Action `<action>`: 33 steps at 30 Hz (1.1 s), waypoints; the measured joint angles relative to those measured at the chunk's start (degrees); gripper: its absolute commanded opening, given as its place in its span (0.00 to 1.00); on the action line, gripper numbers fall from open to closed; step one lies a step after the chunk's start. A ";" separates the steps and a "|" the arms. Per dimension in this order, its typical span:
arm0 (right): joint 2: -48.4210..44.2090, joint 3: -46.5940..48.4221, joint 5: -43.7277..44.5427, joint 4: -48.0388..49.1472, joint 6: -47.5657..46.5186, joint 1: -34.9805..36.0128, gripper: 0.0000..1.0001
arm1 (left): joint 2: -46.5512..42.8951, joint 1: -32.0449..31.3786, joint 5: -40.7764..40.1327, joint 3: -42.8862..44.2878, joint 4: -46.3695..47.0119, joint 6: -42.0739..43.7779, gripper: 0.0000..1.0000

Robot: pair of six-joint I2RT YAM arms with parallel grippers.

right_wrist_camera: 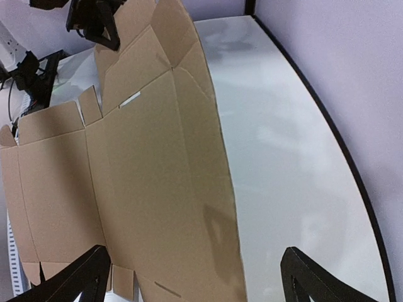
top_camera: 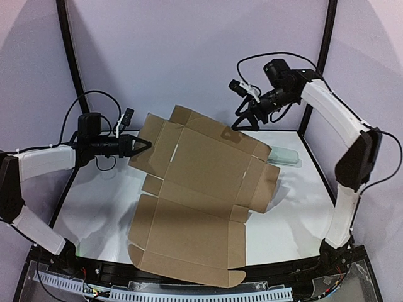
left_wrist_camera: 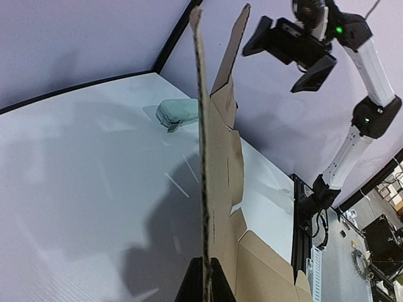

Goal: Fold the paper box

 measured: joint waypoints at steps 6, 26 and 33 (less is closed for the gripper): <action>10.99 9.60 -2.73 -8.31 -4.26 0.44 0.85 | -1.27 0.00 0.39 -0.09 -0.07 1.18 0.01; 15.21 13.60 3.39 -13.46 -15.85 4.92 0.00 | -2.67 -0.11 -7.06 -0.76 -5.07 6.34 0.96; 9.55 10.56 16.35 -7.54 -14.86 5.51 0.00 | -4.22 -0.11 -24.63 0.35 -8.04 0.96 0.99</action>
